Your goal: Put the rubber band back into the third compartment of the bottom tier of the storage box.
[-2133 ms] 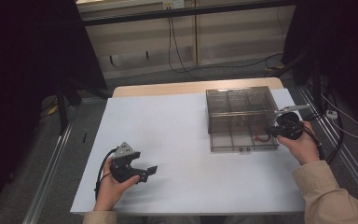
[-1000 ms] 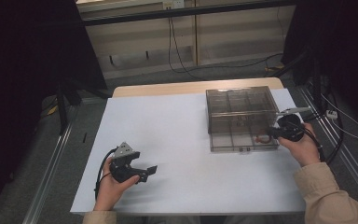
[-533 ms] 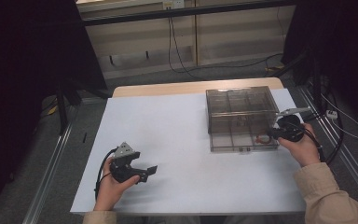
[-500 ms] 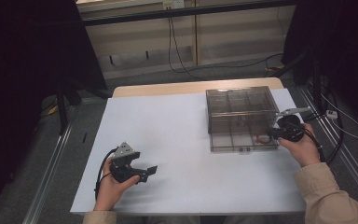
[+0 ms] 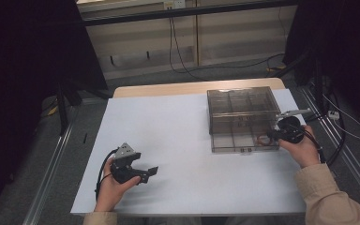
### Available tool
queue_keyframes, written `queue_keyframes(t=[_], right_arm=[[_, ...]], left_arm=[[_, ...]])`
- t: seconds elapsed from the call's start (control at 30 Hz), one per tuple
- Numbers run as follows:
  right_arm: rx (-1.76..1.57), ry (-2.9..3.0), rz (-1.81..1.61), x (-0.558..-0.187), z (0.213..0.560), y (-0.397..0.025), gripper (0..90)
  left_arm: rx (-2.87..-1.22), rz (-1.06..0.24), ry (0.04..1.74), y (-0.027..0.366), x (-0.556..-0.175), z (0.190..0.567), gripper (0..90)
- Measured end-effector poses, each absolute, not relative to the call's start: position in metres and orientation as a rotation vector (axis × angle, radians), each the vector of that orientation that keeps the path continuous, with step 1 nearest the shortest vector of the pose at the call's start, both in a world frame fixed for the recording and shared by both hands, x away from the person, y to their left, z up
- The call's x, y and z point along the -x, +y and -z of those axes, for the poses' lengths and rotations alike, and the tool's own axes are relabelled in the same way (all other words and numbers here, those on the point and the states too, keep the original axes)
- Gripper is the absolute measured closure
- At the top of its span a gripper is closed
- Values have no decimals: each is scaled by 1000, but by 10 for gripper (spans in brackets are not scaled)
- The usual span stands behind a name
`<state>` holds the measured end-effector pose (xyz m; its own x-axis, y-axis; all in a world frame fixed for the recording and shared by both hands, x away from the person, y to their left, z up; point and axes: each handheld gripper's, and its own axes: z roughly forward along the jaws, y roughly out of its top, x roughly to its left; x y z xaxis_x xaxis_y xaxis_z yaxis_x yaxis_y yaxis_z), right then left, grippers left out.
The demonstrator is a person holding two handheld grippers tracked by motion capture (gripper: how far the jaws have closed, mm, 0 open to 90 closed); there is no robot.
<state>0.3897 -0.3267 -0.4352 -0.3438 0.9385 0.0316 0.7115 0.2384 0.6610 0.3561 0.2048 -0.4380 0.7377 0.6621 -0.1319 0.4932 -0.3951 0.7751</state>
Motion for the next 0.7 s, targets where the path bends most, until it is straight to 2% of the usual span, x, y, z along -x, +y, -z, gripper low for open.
queue_keyframes(t=[0.5,0.7], right_arm=[[-1534,2143,-840,-389,439,-328,865],[-1539,2126,-857,-388,438,-329,808]], left_arm=[[-2077,-249,870,205,-356,438,74],[-2079,-246,869,205,-356,438,74]])
